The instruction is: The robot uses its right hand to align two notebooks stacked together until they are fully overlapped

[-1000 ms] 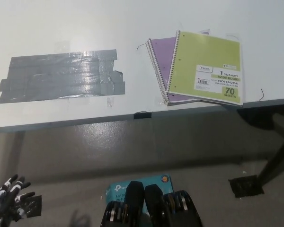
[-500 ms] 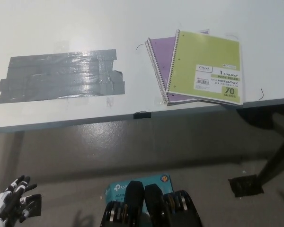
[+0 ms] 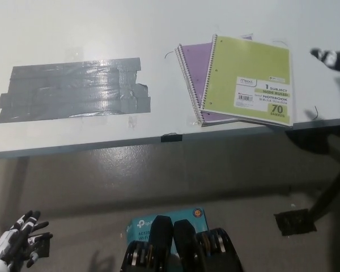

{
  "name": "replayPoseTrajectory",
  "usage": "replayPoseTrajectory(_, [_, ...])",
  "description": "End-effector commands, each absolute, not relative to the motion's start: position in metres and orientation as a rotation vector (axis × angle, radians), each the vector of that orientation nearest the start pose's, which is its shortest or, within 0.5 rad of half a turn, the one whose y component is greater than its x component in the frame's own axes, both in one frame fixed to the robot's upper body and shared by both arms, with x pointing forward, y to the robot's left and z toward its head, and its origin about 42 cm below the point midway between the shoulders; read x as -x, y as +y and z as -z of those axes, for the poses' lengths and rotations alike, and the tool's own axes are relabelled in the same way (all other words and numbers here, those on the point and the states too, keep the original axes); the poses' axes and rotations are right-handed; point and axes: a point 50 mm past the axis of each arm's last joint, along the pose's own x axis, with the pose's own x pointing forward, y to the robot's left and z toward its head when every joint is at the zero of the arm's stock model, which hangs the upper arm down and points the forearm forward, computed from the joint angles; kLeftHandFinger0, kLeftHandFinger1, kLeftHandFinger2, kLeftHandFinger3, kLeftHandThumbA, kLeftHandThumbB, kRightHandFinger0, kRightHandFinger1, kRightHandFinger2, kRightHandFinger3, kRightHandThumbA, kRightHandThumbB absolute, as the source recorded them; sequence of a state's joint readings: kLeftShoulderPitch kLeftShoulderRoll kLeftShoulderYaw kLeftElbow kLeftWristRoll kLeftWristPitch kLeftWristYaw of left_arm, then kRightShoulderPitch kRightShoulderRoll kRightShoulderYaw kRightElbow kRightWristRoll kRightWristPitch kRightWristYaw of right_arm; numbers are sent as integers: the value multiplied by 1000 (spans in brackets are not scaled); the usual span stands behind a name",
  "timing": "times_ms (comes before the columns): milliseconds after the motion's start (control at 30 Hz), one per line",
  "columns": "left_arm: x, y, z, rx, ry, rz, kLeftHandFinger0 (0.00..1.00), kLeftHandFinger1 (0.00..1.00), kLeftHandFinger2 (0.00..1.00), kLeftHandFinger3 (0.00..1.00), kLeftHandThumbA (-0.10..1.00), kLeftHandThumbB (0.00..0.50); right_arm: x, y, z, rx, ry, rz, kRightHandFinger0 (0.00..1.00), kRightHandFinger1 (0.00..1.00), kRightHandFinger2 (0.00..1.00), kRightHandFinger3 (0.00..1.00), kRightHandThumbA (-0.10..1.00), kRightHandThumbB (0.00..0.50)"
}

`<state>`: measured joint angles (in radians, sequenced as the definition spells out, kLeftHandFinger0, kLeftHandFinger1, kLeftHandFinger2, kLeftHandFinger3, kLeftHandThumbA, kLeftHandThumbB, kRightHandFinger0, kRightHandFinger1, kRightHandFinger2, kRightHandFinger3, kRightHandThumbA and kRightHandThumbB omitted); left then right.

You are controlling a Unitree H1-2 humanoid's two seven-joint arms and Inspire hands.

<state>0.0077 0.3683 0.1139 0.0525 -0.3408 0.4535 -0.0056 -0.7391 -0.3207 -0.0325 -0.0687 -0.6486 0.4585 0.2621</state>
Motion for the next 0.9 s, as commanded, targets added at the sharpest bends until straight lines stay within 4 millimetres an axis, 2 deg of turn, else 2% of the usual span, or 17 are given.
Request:
replayPoseTrajectory(0, [-280, 377, -111, -58, 407, -146, 645, 677, 787, 995, 676, 39, -477, -253, -412, 1008, -233, 257, 1000, 1000, 1000, 1000, 909, 368])
replayPoseTrajectory(67, [-280, 376, -111, -58, 410, -139, 647, 677, 788, 995, 675, 37, -479, -251, -412, 1002, -217, 256, 1000, 1000, 1000, 1000, 910, 354])
replayPoseTrajectory(100, [-280, 376, -110, -60, 411, -145, 637, 642, 766, 983, 668, 44, -484, -237, -418, 959, -219, 225, 1000, 1000, 1000, 1000, 918, 332])
replayPoseTrajectory(300, [-280, 375, -110, -54, 417, -132, 642, 659, 780, 981, 701, 62, -505, -200, -431, 993, -211, 193, 1000, 1000, 1000, 1000, 981, 316])
replayPoseTrajectory(400, [-283, 373, -109, -62, 420, -111, 630, 664, 784, 992, 726, 58, -516, -188, -429, 1007, -190, 177, 1000, 1000, 1000, 1000, 989, 290])
replayPoseTrajectory(467, [-283, 371, -109, -60, 422, -108, 592, 629, 763, 995, 733, 63, -524, -183, -422, 1030, -157, 161, 1000, 1000, 1000, 1000, 1000, 288])
replayPoseTrajectory(533, [-283, 370, -109, -63, 421, -107, 577, 631, 763, 989, 746, 61, -530, -177, -413, 1033, -135, 141, 1000, 1000, 1000, 1000, 964, 264])
replayPoseTrajectory(600, [-283, 368, -108, -60, 422, -105, 576, 639, 772, 984, 765, 57, -534, -172, -401, 1045, -110, 124, 1000, 1000, 1000, 1000, 948, 271])
replayPoseTrajectory(633, [-284, 367, -108, -61, 421, -103, 576, 640, 773, 984, 766, 57, -534, -173, -402, 1045, -110, 126, 1000, 1000, 1000, 1000, 947, 271])
replayPoseTrajectory(733, [-285, 366, -110, -72, 419, -79, 595, 663, 811, 998, 895, 92, -537, -168, -375, 1034, -47, 81, 1000, 1000, 1000, 1000, 926, 253])
replayPoseTrajectory(767, [-286, 366, -109, -68, 419, -74, 594, 666, 814, 1000, 917, 124, -538, -167, -368, 1046, -23, 82, 1000, 1000, 1000, 1000, 913, 254])
replayPoseTrajectory(867, [-287, 363, -111, -68, 414, -67, 596, 665, 820, 1000, 984, 172, -540, -176, -343, 1054, 36, 78, 1000, 1000, 1000, 1000, 936, 252])
